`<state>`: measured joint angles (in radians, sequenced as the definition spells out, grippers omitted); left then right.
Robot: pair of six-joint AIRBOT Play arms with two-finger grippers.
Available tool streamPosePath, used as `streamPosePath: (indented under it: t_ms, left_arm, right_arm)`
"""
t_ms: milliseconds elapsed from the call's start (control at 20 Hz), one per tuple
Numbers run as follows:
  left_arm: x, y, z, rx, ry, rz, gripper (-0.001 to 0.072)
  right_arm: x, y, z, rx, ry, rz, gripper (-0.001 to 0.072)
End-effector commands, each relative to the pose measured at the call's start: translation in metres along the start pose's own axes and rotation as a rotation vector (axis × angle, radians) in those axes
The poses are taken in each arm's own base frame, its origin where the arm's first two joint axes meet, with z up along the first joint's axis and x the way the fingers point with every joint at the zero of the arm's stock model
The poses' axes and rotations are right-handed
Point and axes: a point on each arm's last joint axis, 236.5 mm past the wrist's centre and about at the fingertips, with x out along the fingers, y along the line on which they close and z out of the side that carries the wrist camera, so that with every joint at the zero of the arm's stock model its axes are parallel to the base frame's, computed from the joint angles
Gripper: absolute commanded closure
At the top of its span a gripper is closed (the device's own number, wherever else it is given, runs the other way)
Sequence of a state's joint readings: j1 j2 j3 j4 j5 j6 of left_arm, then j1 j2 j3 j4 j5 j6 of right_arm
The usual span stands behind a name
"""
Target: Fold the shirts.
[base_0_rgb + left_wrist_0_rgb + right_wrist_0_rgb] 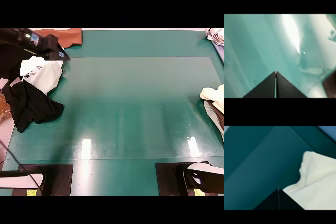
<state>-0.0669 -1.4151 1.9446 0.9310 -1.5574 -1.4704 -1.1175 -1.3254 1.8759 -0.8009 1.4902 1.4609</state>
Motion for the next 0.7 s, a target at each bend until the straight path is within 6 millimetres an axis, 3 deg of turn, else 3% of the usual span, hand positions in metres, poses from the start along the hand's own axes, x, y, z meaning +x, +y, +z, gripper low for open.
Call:
streamPosePath:
  t_ms: [0, 200, 350, 550, 650]
  left_arm:
    - [-0.033, 0.005, -0.007, 0.039, -0.121, 0.092, 0.0683]
    - [-0.039, 0.023, -0.048, 0.018, -0.218, 0.172, 0.0683]
    - [-0.025, 0.037, -0.082, -0.002, -0.194, 0.203, 0.0683]
    - [-0.016, 0.034, -0.116, -0.029, -0.062, 0.176, 0.0682]
    - [-0.016, 0.035, -0.115, -0.029, -0.068, 0.178, 0.0682]
  right_arm:
    - [-0.014, 0.075, -0.025, -0.098, -0.067, 0.261, 0.0694]
    - [0.007, 0.097, -0.113, -0.137, 0.044, 0.343, 0.0693]
    - [0.029, 0.107, -0.176, -0.289, 0.169, 0.294, 0.0694]
    - [0.04, 0.117, -0.217, -0.55, 0.263, 0.193, 0.0693]
    - [0.043, 0.127, -0.227, -0.61, 0.281, 0.201, 0.0693]
